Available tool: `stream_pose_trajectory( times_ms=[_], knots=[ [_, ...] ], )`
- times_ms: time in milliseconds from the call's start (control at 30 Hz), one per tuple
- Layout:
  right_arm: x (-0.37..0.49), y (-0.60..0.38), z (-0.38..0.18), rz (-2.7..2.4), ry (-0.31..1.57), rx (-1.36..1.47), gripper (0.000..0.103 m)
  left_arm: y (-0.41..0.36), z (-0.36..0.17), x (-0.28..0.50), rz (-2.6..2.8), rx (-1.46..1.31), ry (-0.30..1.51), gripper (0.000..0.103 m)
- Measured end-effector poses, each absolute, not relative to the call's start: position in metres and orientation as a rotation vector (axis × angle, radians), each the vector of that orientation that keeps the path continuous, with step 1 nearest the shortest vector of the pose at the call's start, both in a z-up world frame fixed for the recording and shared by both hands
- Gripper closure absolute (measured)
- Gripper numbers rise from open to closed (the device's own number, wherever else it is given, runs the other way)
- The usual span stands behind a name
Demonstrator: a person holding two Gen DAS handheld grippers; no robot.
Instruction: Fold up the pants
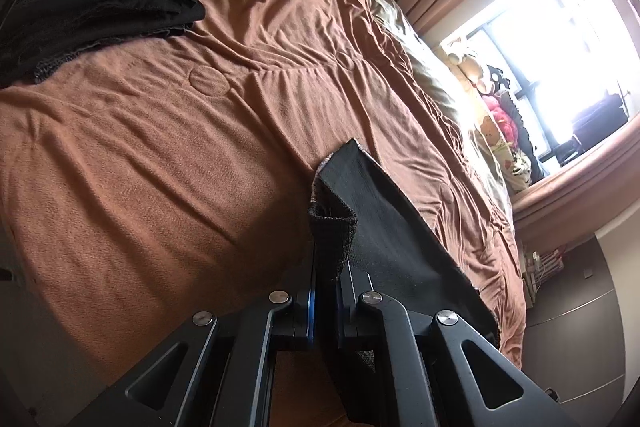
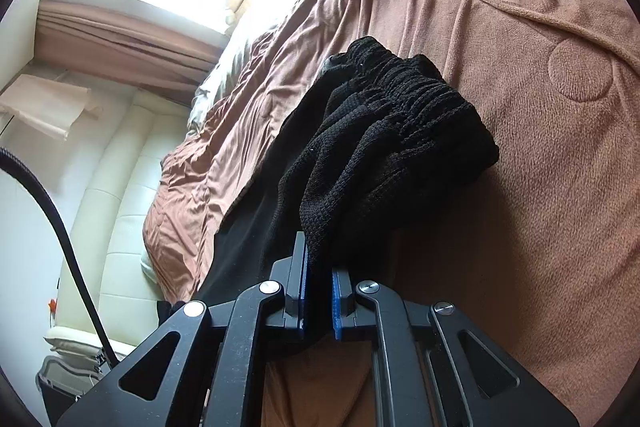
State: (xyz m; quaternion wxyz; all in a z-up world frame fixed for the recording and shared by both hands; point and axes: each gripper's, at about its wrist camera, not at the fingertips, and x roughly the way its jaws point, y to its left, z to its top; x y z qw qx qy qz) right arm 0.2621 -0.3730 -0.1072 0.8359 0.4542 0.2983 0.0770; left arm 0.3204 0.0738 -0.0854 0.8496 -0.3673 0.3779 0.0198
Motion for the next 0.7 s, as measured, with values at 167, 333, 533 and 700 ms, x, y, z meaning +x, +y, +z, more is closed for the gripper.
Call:
stream_pose_trajectory(
  times_ms=[167, 333, 533, 700],
  knots=[
    [0.258, -0.366, -0.104, 0.171, 0.654, 0.938, 0.096, 0.079, -0.082, 0.304, 0.056, -0.764, 0.797, 0.096],
    [0.25, -0.359, -0.1, 0.174, 0.667, 0.92, 0.096, 0.09, -0.086, 0.287, 0.069, -0.793, 0.796, 0.096],
    [0.238, -0.352, -0.102, 0.166, 0.699, 0.868, 0.096, 0.101, -0.096, 0.276, 0.068, -0.826, 0.818, 0.095],
    [0.233, -0.343, -0.1, 0.093, 0.795, 0.697, 0.081, 0.096, -0.121, 0.28, 0.068, -0.825, 0.892, 0.087]
  ],
)
